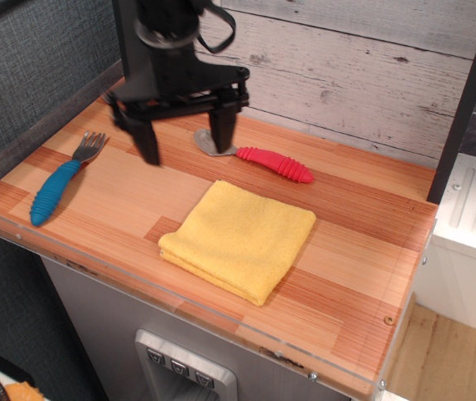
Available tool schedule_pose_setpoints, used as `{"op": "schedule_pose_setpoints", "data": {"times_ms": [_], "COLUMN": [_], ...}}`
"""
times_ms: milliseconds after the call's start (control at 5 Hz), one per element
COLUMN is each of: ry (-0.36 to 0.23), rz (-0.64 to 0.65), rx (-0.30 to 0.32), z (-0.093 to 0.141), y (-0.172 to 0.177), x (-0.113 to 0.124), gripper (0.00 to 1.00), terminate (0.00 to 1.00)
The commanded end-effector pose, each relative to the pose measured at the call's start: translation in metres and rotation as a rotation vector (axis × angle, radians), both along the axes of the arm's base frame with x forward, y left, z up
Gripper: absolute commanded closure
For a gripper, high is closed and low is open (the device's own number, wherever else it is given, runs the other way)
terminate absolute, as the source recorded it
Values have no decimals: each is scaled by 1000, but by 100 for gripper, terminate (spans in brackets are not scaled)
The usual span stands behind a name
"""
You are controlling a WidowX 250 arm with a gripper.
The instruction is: Put the spoon on the dish towel
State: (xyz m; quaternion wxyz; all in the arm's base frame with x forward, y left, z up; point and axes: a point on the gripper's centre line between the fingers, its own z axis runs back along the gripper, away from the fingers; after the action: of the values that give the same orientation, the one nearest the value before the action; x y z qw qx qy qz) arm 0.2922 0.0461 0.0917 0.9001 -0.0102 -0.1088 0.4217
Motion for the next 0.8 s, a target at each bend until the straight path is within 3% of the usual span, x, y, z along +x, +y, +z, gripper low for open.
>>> {"op": "schedule_pose_setpoints", "data": {"times_ms": [0, 600], "ry": [-78, -1], "rz": [207, 389], "rx": [-63, -66], "z": [-9, -30], "y": [-3, -6], "x": [45, 77], "gripper": [0, 0], "terminate": [0, 0]}}
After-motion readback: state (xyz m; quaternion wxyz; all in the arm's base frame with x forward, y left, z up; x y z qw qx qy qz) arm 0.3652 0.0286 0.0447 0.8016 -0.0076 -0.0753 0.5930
